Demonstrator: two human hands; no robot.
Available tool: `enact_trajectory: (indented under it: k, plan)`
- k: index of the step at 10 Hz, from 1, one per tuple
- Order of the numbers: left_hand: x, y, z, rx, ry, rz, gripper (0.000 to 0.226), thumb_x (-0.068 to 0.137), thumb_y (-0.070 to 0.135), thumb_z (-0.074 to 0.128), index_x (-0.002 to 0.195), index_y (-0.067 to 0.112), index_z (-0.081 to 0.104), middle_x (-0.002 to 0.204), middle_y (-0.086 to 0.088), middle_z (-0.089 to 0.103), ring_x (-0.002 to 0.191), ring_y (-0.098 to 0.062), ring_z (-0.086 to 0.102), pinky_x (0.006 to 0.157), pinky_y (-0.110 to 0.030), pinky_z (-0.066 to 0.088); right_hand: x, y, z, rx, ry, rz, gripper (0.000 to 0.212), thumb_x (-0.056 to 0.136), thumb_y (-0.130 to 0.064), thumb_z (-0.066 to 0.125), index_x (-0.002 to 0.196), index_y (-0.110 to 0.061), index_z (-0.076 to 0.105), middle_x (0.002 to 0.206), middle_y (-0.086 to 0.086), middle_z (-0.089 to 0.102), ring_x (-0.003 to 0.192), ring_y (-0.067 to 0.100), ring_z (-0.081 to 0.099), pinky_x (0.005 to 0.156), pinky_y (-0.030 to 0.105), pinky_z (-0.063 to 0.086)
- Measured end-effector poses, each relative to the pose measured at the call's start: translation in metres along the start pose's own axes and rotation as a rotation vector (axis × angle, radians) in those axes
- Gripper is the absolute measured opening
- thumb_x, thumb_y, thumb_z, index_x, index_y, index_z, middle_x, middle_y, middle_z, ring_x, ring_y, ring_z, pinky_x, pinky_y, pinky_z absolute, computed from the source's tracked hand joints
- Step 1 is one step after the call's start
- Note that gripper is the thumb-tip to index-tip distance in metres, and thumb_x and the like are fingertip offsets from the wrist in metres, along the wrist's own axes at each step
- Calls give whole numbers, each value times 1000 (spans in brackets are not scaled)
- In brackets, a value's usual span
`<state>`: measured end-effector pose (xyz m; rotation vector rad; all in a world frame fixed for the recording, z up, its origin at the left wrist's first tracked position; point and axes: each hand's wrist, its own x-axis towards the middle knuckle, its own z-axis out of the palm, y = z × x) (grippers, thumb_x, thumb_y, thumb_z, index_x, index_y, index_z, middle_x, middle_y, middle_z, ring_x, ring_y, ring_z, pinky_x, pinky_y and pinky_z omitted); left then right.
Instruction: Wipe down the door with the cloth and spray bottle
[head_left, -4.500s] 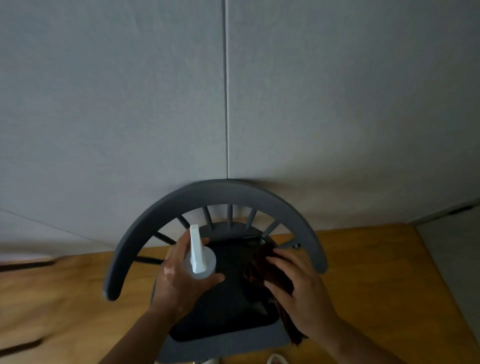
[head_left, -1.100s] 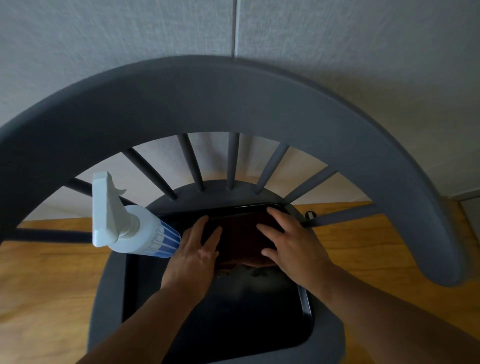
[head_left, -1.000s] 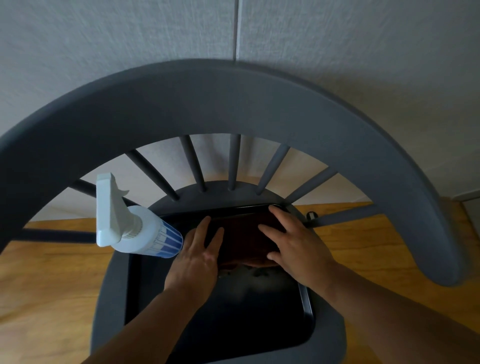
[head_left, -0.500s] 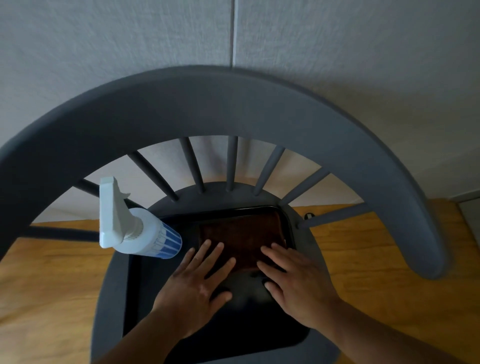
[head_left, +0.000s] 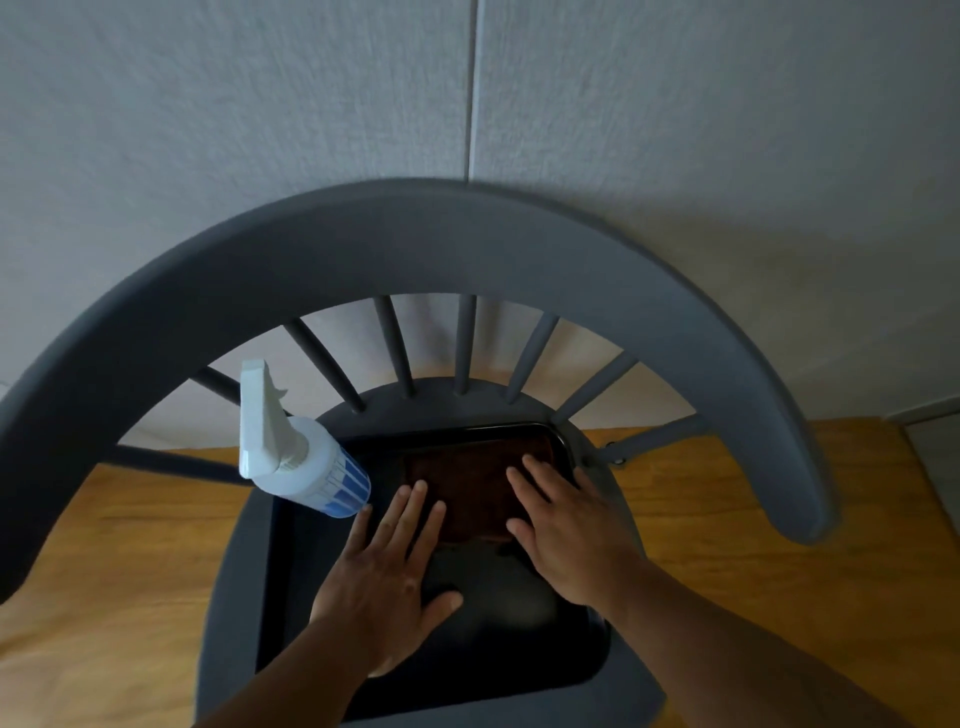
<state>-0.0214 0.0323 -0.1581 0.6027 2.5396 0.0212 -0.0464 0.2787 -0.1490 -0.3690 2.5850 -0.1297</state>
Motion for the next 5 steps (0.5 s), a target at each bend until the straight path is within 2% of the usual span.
enact_trajectory:
  k: [1, 2, 3, 4, 5]
  plan:
    - [1, 2, -7, 13, -6, 21, 89, 83, 81, 7, 150, 26, -14, 159, -7, -21, 147, -27, -18, 119, -55, 3, 0, -4, -13, 29, -68, 16, 68, 105, -57, 7, 164, -24, 3, 172, 0, -3, 158, 18, 5, 126, 44, 9]
    - [-1, 2, -23, 36, -36, 45, 91, 82, 82, 6, 147, 26, -23, 157, -7, -28, 146, -25, -25, 120, -49, -5, -9, -7, -21, 60, -55, 40, 64, 110, -52, 25, 164, -28, 0, 172, -2, -7, 158, 19, 3, 127, 42, 11]
    - [-14, 8, -46, 22, -69, 68, 94, 81, 83, 8, 146, 26, -27, 156, -6, -30, 145, -24, -24, 121, -46, -3, -35, -17, -31, 167, -80, 71, 70, 106, -61, 26, 163, -33, -4, 171, -8, -12, 157, 19, 6, 126, 40, 16]
    - [-41, 22, -93, -44, -25, 71, 95, 82, 83, 10, 147, 24, -26, 157, -4, -29, 146, -21, -22, 123, -45, 3, -73, -29, -63, 273, -51, 36, 73, 103, -65, 28, 163, -36, -4, 169, -15, -12, 156, 17, 11, 124, 38, 26]
    - [-85, 34, -162, -73, 103, 92, 95, 86, 80, 15, 149, 20, -22, 158, -2, -26, 146, -16, -21, 121, -37, -3, -120, -43, -123, 322, 30, -35, 74, 102, -67, 31, 162, -39, -2, 169, -20, -10, 155, 10, 12, 122, 32, 28]
